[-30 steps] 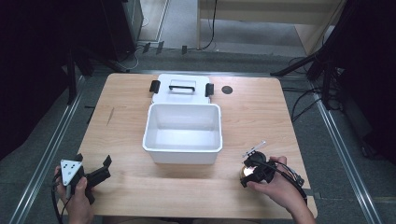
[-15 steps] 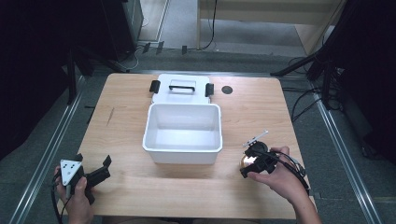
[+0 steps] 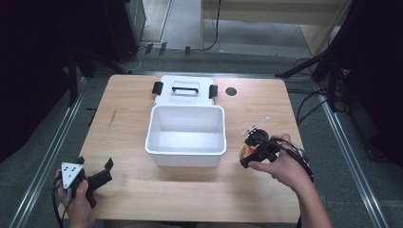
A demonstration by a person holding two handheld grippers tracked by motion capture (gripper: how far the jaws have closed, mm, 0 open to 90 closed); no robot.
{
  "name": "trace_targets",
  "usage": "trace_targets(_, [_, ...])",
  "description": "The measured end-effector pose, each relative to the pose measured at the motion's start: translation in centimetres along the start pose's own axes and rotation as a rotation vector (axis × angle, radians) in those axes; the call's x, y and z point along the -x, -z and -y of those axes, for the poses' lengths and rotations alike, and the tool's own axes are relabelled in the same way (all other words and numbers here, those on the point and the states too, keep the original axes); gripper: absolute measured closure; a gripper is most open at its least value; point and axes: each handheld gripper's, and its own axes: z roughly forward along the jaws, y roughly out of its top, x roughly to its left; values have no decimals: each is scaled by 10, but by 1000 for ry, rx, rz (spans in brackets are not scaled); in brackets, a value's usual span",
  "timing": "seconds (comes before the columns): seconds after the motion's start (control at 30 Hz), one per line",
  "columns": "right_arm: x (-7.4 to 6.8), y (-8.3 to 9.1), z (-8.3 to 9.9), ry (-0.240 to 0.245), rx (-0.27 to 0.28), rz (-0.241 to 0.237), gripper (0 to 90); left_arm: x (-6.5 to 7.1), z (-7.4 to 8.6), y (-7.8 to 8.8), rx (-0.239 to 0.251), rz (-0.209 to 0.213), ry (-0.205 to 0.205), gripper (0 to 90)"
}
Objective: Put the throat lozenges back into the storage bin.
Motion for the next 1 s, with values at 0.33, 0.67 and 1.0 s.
trace_targets(0.33, [3, 20, -22, 24, 28, 17, 202, 0, 0, 0, -3, 3, -1, 0])
trace_targets(0.67, [2, 35, -45, 77, 60, 26, 202, 0, 0, 0, -5, 5, -4, 0])
trace_targets(1.0, [-9, 42, -67, 126, 85, 35, 202, 0, 0, -1, -8, 7, -6, 0])
